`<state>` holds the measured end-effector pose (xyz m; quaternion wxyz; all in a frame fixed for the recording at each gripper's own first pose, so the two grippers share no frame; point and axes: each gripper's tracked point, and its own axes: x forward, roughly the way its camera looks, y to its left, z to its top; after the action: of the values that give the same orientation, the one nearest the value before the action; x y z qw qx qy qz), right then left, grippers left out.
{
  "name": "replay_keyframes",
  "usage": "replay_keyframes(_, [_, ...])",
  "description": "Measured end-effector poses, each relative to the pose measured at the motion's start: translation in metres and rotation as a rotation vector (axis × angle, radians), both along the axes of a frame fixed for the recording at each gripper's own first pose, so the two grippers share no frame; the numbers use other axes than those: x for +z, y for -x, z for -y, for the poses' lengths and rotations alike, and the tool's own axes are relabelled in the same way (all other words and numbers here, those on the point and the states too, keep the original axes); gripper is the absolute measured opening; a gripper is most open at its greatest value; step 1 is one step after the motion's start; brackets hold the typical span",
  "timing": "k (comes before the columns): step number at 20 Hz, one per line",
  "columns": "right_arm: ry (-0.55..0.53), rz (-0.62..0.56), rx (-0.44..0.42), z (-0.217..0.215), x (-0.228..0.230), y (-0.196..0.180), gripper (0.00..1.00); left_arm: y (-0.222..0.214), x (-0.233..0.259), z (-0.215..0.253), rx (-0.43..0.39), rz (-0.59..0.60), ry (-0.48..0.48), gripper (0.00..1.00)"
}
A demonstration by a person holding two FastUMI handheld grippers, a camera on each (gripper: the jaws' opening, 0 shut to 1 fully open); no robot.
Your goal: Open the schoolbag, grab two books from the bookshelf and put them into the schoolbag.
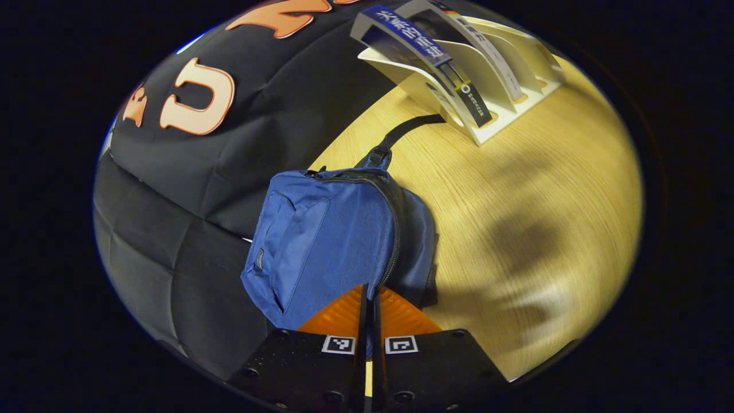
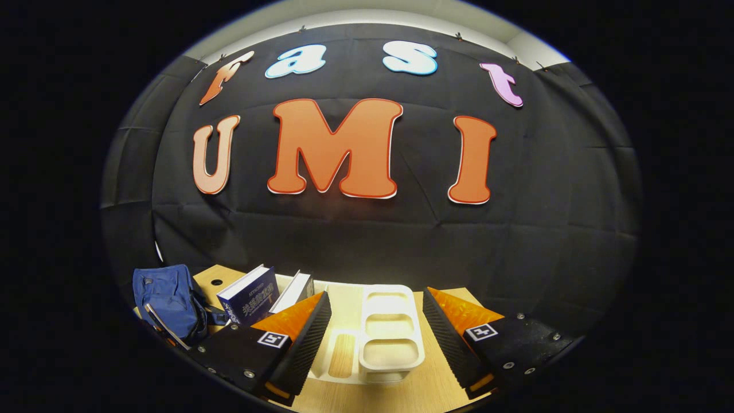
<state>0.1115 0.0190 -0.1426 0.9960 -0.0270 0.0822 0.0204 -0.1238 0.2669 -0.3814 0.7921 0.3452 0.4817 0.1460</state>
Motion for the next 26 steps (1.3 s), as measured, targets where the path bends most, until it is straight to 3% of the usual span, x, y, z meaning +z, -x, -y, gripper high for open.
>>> replay_keyframes(9, [0.003,-0.18,0.226,-0.118,-0.015,-0.008,0.96,-0.035,0.104,-0.006,-0.022,0.144,0.171,0.01])
replay_keyframes(13, [0.031,-0.269,0.281,-0.169,-0.017,-0.022,0.96,-0.05,0.15,-0.026,-0.037,0.186,0.222,0.01])
replay_keyframes(18, [0.104,-0.364,0.302,-0.208,-0.025,-0.044,0.96,-0.058,0.19,-0.053,-0.008,0.237,0.357,0.01])
replay_keyframes(26, [0.198,-0.581,0.208,-0.228,-0.058,-0.086,0.97,-0.083,0.229,-0.097,-0.014,0.239,0.496,0.01])
